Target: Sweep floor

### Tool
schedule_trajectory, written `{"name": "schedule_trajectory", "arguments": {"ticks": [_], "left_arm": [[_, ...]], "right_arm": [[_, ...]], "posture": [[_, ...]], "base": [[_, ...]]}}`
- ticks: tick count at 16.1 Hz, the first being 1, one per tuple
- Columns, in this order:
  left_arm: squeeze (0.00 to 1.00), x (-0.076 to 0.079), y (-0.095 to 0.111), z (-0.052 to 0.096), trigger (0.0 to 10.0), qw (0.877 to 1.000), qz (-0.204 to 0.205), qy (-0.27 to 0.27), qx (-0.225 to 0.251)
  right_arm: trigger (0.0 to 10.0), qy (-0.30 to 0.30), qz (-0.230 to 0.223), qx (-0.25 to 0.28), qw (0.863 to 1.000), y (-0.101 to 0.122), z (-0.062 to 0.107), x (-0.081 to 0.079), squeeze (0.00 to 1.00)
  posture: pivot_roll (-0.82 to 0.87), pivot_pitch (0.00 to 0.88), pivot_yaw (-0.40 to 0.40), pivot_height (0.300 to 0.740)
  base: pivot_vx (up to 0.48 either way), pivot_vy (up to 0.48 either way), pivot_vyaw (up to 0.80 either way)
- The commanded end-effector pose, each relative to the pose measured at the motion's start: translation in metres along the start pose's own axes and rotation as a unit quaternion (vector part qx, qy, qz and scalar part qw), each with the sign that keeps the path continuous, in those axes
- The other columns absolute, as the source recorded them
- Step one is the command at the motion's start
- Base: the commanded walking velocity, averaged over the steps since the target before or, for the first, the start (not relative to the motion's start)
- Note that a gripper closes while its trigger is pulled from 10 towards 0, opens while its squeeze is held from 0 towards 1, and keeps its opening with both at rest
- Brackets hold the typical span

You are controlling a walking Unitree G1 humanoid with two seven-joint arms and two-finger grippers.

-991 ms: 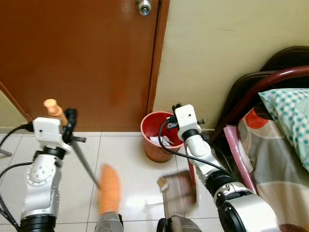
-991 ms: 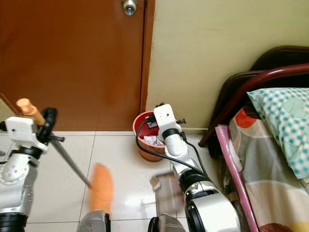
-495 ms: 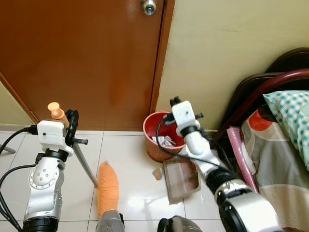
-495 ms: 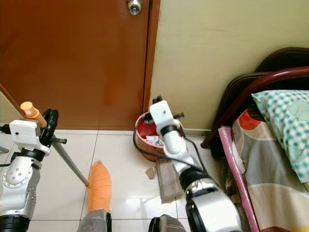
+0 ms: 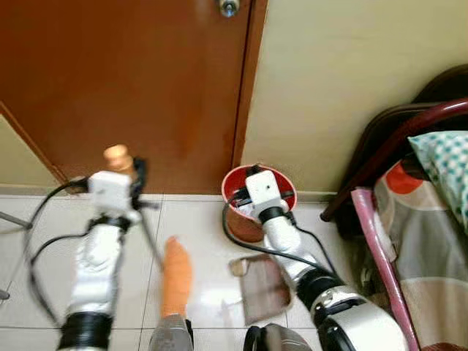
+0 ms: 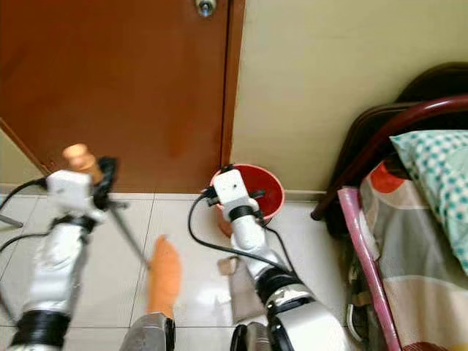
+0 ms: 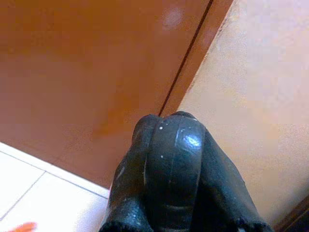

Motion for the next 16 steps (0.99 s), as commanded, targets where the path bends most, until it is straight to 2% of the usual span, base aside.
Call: {"name": "schedule_trajectory", "arguments": {"ticks": [1,3,4,5,6,8,9,10,11,13,14,15,16], "left_arm": [[0.00,0.014,0.010,-0.007,10.0,0.999,0.017,-0.021,0.021],[0.00,0.032,0.021,-0.016,10.0,0.997,0.063,-0.032,0.036],[0.00,0.036,0.028,-0.021,10.0,0.994,0.102,-0.023,0.041],[0.00,0.036,0.033,-0.024,10.0,0.991,0.124,-0.016,0.043],[0.00,0.034,0.041,-0.030,10.0,0.985,0.164,0.000,0.049],[0.00,0.030,0.045,-0.033,10.0,0.981,0.188,0.013,0.051],[0.00,0.023,0.045,-0.035,10.0,0.977,0.204,0.027,0.050],[0.00,-0.002,0.036,-0.036,10.0,0.971,0.227,0.070,0.040],[0.00,-0.008,0.033,-0.035,10.0,0.969,0.230,0.080,0.038],[0.00,-0.034,0.021,-0.031,10.0,0.968,0.224,0.114,0.022],[0.00,-0.041,0.018,-0.028,10.0,0.966,0.224,0.125,0.020],[0.00,-0.058,0.011,-0.022,10.0,0.964,0.222,0.147,0.011],[0.00,-0.068,0.006,-0.016,10.0,0.964,0.216,0.158,0.005]], "right_arm": [[10.0,0.004,-0.006,-0.012,1.000,-0.005,0.002,-0.004,0.00],[10.0,0.016,-0.010,-0.011,1.000,-0.003,0.001,-0.011,0.00],[10.0,0.015,-0.009,-0.012,1.000,-0.003,0.001,-0.011,0.00],[10.0,0.015,-0.008,-0.014,1.000,-0.004,0.001,-0.011,0.00],[10.0,0.014,-0.007,-0.017,1.000,-0.006,0.001,-0.008,0.00],[10.0,0.012,-0.006,-0.021,1.000,-0.007,0.001,-0.007,0.00],[10.0,0.011,-0.006,-0.023,1.000,-0.008,0.001,-0.006,0.00],[10.0,0.010,-0.006,-0.027,1.000,-0.008,0.000,-0.003,0.00],[10.0,0.010,-0.006,-0.027,1.000,-0.008,0.000,-0.002,0.00],[10.0,0.009,-0.005,-0.029,1.000,-0.006,-0.003,0.001,0.00],[10.0,0.009,-0.006,-0.028,1.000,-0.006,-0.003,0.002,0.00],[10.0,0.008,-0.006,-0.028,1.000,-0.005,-0.004,0.006,0.00],[10.0,0.005,-0.008,-0.028,1.000,-0.005,-0.004,0.010,0.00]], "posture": [[0.17,0.131,-0.035,0.740],[0.15,0.132,-0.036,0.740],[0.15,0.131,-0.035,0.740],[0.15,0.131,-0.035,0.740],[0.15,0.124,-0.033,0.740],[0.15,0.119,-0.033,0.740],[0.15,0.110,-0.033,0.740],[0.15,0.094,-0.036,0.740],[0.15,0.091,-0.037,0.740],[0.15,0.064,-0.045,0.740],[0.15,0.064,-0.045,0.740],[0.15,0.045,-0.052,0.740],[0.15,0.040,-0.054,0.740]], "base": [[0.000,0.000,0.00],[0.000,0.000,0.00],[0.000,0.000,0.00],[0.000,0.000,0.00],[0.000,0.000,0.00],[0.000,0.000,0.00],[0.000,0.000,0.00],[0.000,0.000,0.00],[0.000,0.000,0.00],[0.000,0.000,0.00],[0.000,0.000,0.00],[0.000,0.000,0.00],[0.000,0.000,0.00]]}}
Point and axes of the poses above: a point about 5 cm out from each wrist's last joint towards the gripper, its own z axis pointing back from the gripper into the wrist, its own y axis along the axis of the wrist's last joint, x = y × z, the point moved 5 cm from there along -z, pointing out of the wrist towards the gripper, and after that the axes turned 15 degrees about -z, right-handed, at the moved point
